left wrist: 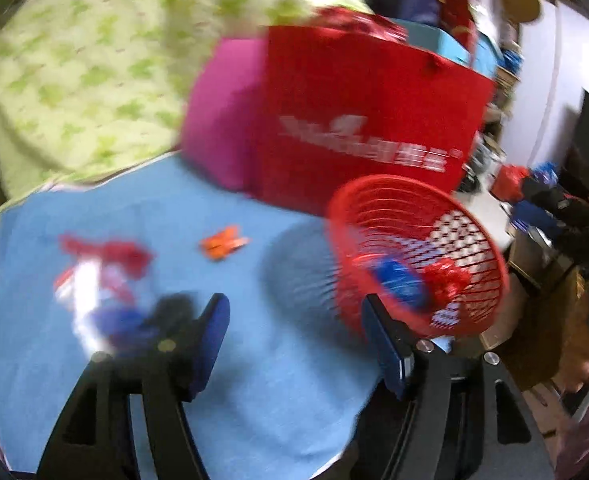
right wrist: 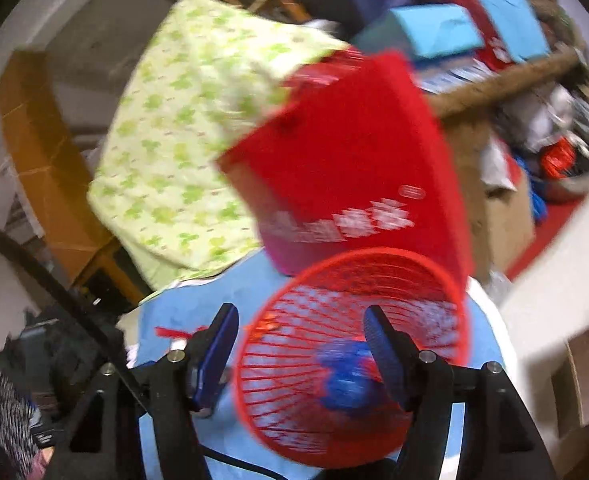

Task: Collect trash
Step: 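Bring both tools back over the towel toward remaining trash, then grasp black plastic bag with right tool while left tool grasps white open box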

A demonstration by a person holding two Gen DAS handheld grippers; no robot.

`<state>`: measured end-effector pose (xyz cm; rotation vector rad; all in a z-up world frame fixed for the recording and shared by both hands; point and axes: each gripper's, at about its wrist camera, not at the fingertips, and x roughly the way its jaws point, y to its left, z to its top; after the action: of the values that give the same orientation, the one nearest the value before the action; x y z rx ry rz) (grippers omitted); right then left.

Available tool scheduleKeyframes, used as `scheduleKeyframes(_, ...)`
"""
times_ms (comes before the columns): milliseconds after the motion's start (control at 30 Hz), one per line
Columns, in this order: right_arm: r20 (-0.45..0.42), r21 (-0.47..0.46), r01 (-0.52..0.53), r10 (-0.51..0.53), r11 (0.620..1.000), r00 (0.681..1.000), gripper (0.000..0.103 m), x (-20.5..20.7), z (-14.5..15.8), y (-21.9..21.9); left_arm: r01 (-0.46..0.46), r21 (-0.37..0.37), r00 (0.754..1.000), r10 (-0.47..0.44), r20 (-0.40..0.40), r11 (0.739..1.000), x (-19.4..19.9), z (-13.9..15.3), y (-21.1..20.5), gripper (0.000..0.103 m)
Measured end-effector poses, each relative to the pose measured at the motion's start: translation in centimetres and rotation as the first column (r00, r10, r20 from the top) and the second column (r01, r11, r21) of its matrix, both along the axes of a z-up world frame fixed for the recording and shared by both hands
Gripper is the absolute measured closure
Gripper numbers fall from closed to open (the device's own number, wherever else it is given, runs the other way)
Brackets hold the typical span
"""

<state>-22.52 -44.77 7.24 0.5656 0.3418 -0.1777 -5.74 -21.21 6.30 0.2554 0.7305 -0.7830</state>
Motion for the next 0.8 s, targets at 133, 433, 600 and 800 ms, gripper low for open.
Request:
scheduleKeyframes(133, 0.018, -0.042, -0.148, 0.149, 0.988, 0.989, 0.034, 2.5, 1.7, 5.0, -0.181, -0.008, 0.983, 0.182, 0.025, 0.983, 2.4, -0.3, 7.9, 0.031)
scheduleKeyframes(433, -0.141, 0.069, -0.379, 0.385, 0.923, 0.912, 0.034, 12.3, -3.3, 14.0, -0.448, -0.03, 0.894, 0.446, -0.048, 0.894, 5.3, -2.8, 20.1, 0.03)
scheduleKeyframes(600, -0.27, 0.174, -0.384, 0.419, 0.907, 0.867, 0.034, 18.5, -9.1, 15.5, -0.446, -0.027, 0.893, 0.444, -0.073, 0.894, 5.2, -4.2, 20.8, 0.03)
scheduleKeyframes(800, -0.369, 0.296, -0.301, 0.4, 0.906, 0.839, 0.034, 25.2, -14.8, 16.5, -0.45, -0.044, 0.889, 0.443, -0.121, 0.892, 5.7, -5.1, 21.9, 0.03)
